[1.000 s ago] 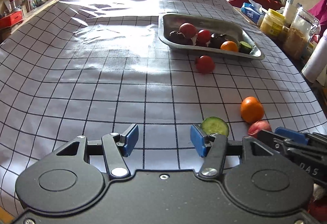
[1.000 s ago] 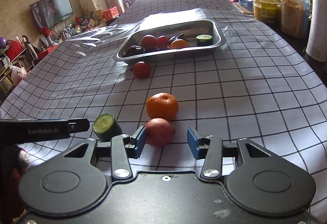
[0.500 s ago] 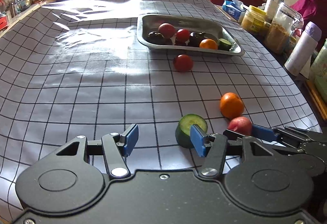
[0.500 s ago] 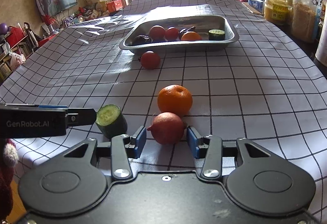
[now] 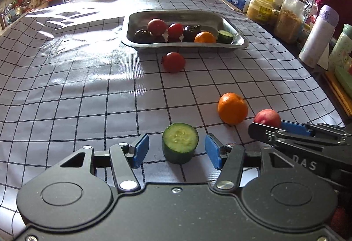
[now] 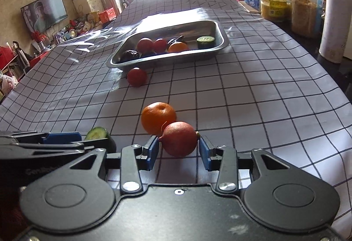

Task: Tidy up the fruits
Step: 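Close the right gripper on the red peach while the left gripper closes on the cucumber, then carry the peach and cucumber chunk in both grippers over the steel tray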

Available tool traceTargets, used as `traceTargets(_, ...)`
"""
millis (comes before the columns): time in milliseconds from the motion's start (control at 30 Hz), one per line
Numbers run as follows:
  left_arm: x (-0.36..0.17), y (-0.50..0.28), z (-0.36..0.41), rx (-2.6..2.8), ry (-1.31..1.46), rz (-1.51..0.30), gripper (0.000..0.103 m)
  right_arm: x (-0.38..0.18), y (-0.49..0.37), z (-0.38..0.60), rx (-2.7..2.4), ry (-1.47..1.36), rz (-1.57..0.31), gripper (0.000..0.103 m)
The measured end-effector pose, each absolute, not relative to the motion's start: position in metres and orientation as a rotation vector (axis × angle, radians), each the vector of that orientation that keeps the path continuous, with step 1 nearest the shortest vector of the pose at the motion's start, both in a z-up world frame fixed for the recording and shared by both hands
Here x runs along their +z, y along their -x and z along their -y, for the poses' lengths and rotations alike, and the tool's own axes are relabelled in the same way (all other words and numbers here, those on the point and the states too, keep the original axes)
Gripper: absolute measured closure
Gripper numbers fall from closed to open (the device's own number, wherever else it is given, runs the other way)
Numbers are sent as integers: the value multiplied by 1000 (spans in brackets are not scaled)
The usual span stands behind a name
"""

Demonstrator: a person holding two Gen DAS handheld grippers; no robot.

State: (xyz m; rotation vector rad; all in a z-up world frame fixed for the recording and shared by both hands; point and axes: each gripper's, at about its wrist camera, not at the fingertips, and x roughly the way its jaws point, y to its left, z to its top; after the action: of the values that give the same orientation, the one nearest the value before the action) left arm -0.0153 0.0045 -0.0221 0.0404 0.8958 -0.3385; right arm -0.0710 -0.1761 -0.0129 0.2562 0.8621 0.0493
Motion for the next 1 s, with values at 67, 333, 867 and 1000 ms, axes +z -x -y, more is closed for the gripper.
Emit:
traceTargets(67,-24,12,-3,-329,-38,-901,42,-13,71,178,43,-259,-861,61)
traceTargets(333,-25,6,-2,-329,-5,-926,58,-12,65,181,44,-272,-887,61)
traceTargets(867,29,-48,-8,-297,45,-908,58,19,1,203,94,-400,-1004,61)
traceTargets(1000,41,-67,-2,-262,28,-880,58,30,-21,205,52,-387,-988,61)
